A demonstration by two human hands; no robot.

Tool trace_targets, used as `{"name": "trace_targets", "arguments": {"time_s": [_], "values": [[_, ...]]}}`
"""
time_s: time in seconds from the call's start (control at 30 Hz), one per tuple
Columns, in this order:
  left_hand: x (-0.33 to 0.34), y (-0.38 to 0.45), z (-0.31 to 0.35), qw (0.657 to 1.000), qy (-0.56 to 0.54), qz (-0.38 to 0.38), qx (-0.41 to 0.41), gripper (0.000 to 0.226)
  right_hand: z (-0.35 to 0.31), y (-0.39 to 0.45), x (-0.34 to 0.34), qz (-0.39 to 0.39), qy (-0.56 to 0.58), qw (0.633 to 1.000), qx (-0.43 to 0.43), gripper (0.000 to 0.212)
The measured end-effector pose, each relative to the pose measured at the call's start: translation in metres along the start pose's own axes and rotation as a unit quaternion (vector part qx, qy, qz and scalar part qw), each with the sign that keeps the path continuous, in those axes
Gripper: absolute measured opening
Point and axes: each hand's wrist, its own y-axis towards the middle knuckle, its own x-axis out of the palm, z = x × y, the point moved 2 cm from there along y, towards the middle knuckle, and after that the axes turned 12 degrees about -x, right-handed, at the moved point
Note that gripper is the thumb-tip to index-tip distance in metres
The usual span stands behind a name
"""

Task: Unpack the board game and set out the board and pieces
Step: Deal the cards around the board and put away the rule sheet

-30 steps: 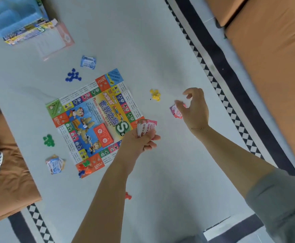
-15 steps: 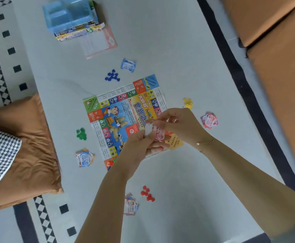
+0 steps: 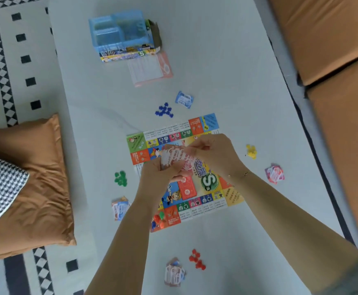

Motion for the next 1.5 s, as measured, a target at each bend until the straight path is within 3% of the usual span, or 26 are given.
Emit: {"name": "trace_targets", "arguments": {"time_s": [0.1,0.3,0.5,0.73,0.8,0.87,0.9,0.97,1.03,1.07,1.2,1.4,1.5], "values": [[-0.008,0.015,0.011,0.999,-0.030,0.020,0.010,0.006,-0.004,0.026,0.002,-0.007,-0.002,1.000,-0.023,0.015],[-0.025,0.032,0.013,0.993,-0.092,0.073,0.010,0.010,0.028,0.110,-0.008,0.093,-0.004,0.995,-0.021,0.016],[-0.036,0.034,-0.005,0.990,-0.111,0.087,-0.009,0.008,0.056,0.195,-0.010,0.087,-0.152,0.984,-0.043,0.018],[-0.037,0.039,-0.017,0.987,-0.130,0.088,-0.036,0.007,0.078,0.199,-0.005,0.095,-0.357,0.917,-0.148,0.029],[-0.034,0.037,-0.016,0.987,-0.130,0.081,-0.043,0.007,0.063,0.191,-0.007,0.120,-0.322,0.920,-0.185,0.031],[-0.032,0.028,-0.018,0.988,-0.130,0.068,-0.053,0.005,0.037,0.163,-0.001,0.132,-0.215,0.938,-0.238,0.022],[-0.033,0.023,-0.018,0.988,-0.130,0.063,-0.057,0.004,0.022,0.142,0.006,0.096,-0.157,0.953,-0.239,0.018],[-0.032,0.016,-0.020,0.989,-0.120,0.048,-0.066,0.005,-0.006,0.093,0.021,-0.059,-0.097,0.977,-0.180,0.018],[-0.030,0.006,-0.023,0.991,-0.107,0.035,-0.075,0.011,-0.018,0.049,0.034,-0.194,-0.088,0.969,-0.126,0.022],[-0.029,0.002,-0.024,0.992,-0.100,0.032,-0.076,0.014,-0.019,0.033,0.037,-0.211,-0.070,0.968,-0.114,0.020],[-0.025,-0.020,-0.032,0.995,-0.074,0.015,-0.061,0.012,-0.014,-0.002,0.045,-0.156,0.018,0.986,-0.061,0.003],[-0.036,-0.049,-0.056,0.982,-0.172,-0.029,-0.072,0.024,-0.009,-0.034,0.066,-0.148,0.030,0.988,-0.024,0.007],[-0.048,-0.064,-0.072,0.988,-0.144,-0.001,-0.050,0.024,-0.009,-0.050,0.082,-0.152,0.045,0.987,-0.022,0.006]]}}
